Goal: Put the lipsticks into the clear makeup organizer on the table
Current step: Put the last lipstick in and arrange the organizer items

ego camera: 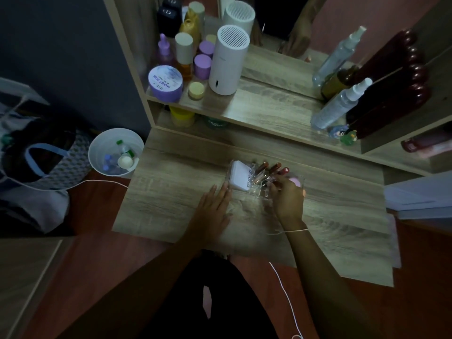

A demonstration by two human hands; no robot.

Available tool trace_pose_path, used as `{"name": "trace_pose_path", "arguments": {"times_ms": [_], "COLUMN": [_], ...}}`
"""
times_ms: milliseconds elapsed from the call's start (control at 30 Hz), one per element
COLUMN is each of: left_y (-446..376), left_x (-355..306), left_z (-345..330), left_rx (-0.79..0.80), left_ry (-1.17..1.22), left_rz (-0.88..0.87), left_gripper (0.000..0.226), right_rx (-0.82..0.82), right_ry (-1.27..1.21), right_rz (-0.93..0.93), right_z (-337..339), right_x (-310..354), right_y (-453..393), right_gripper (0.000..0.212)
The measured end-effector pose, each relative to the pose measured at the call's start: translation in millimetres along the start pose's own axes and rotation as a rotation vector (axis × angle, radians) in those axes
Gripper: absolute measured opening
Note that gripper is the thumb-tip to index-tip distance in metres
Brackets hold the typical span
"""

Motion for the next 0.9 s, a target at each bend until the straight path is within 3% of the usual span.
{"name": "trace_pose_path", "arguments": {"times_ms": [433,600,767,900], "left_y": [0.8,1.8,8.1,13.7], "left_x": [0.0,-2.8,-4.7,-3.3], "left_z": [0.2,2.5,2.0,-5.1], "left_rx": [0.019,0.033,0.028,0.03], "left_ry": [0.0,-0.001,-0.049,-0.058], "left_rz": [-0.009,-0.004,-0.007,-0.011], "left_gripper": [0.065,0.065,0.067,0.067], "right_rx": [0.058,-0.039,0.013,0.032], "right_ry": [0.061,0.018,0.055,0.262], "right_rz": [0.038,0.049,0.257,0.366], "right_z": [-2.5,1.5,-32.1,-66.6], "right_x": [-3.9,-7.3,-12.0,-31.4], "right_y": [-1.7,16.5,64.9,93.7], "right_gripper": [0.034,0.023,0.022,0.042]}}
Point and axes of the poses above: each hand's wrist, its own y-axis away from the middle knuckle, its own z-axis out of the back of the hand, x = y × z, the point moved 7 cm from there along -y, towards the middle knuckle, and after that the axes turned 4 degrees about -z, right-handed, at the moved point
